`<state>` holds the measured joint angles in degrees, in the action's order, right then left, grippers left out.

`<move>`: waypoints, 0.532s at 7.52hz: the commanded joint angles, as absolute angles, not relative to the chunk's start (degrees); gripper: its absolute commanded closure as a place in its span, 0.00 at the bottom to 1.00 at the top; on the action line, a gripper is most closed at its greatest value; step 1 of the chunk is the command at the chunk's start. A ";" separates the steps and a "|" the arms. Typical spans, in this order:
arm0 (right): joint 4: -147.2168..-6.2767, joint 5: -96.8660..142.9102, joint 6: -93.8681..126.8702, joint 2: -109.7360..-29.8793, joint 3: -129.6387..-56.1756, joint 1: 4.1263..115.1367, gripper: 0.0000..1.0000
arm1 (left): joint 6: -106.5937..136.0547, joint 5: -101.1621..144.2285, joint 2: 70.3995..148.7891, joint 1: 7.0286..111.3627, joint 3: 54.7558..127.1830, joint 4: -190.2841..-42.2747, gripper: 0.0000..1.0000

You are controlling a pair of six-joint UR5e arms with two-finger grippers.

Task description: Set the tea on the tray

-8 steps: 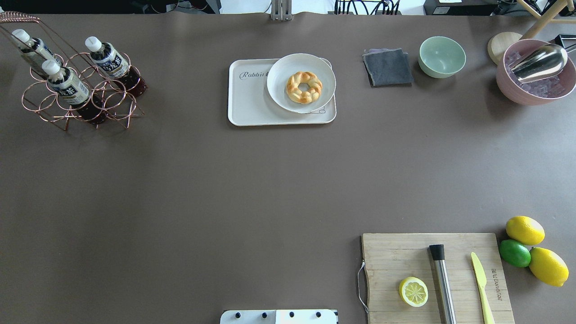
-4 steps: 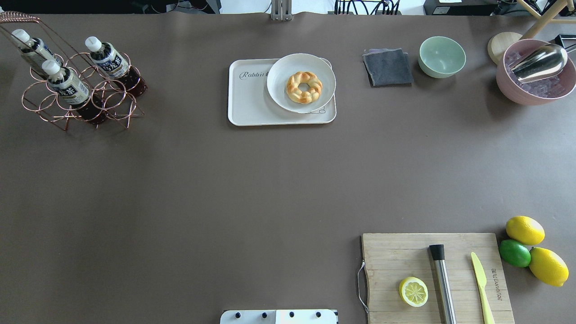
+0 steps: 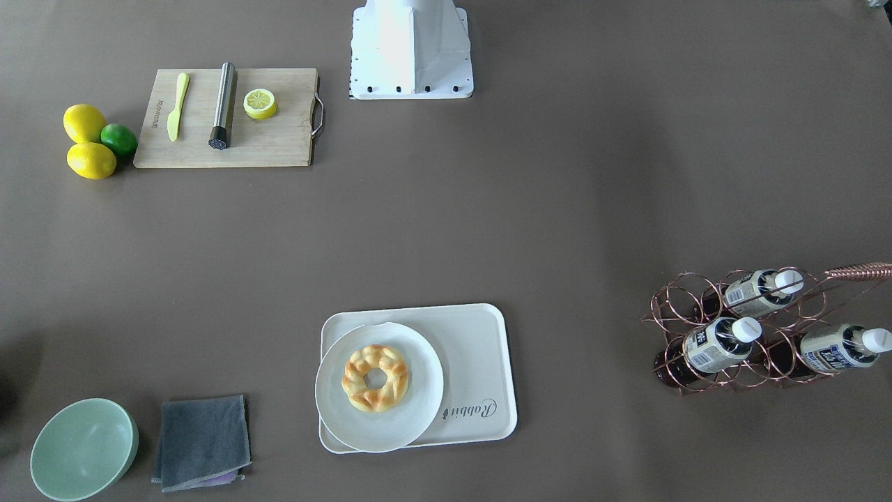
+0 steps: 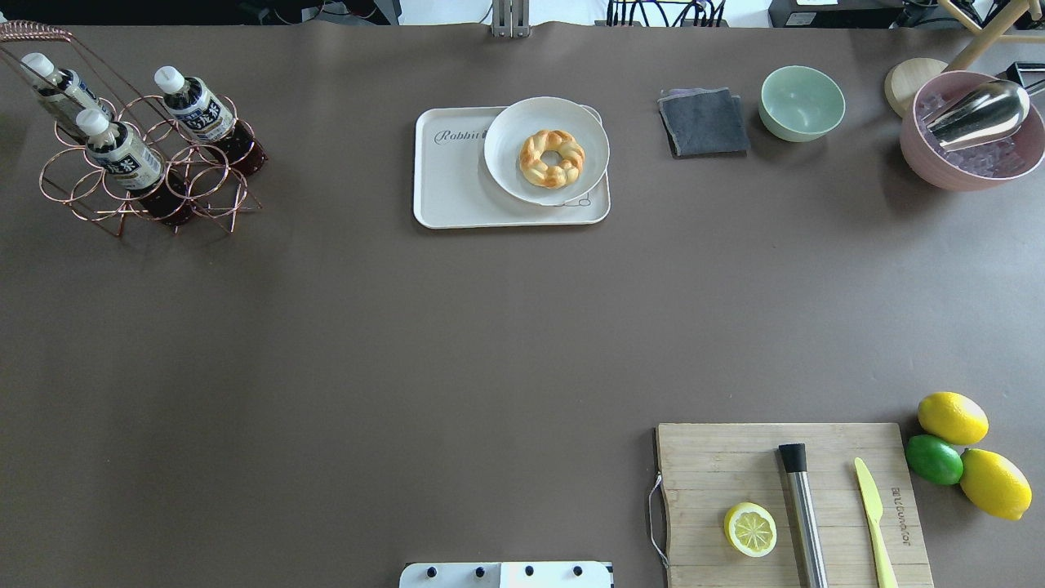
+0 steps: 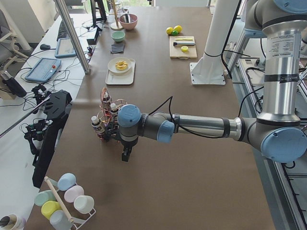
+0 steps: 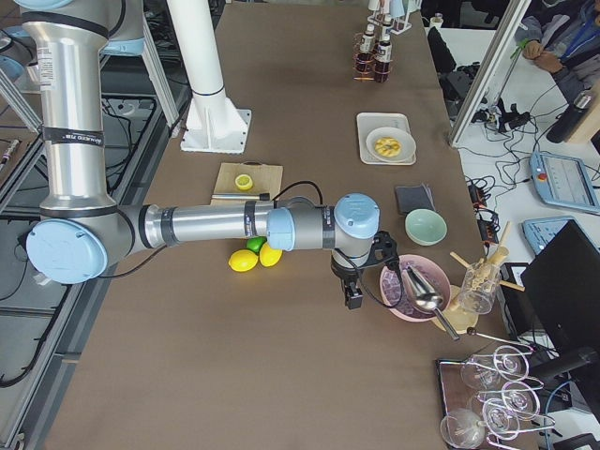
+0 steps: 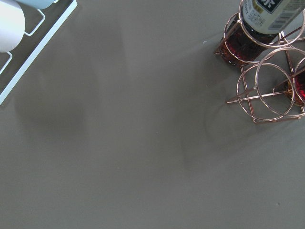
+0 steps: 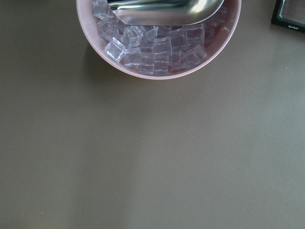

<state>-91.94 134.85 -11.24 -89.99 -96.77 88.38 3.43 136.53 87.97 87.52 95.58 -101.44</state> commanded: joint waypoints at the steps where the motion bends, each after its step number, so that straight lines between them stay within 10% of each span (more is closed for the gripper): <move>1: -91.93 135.00 -11.34 -89.91 -96.85 88.42 0.00 | 3.43 136.49 88.33 87.54 95.71 -101.51 0.03; 4: -91.93 135.17 -11.07 -89.21 -97.72 88.16 0.00 | 3.60 136.41 87.72 87.89 96.76 -104.21 0.03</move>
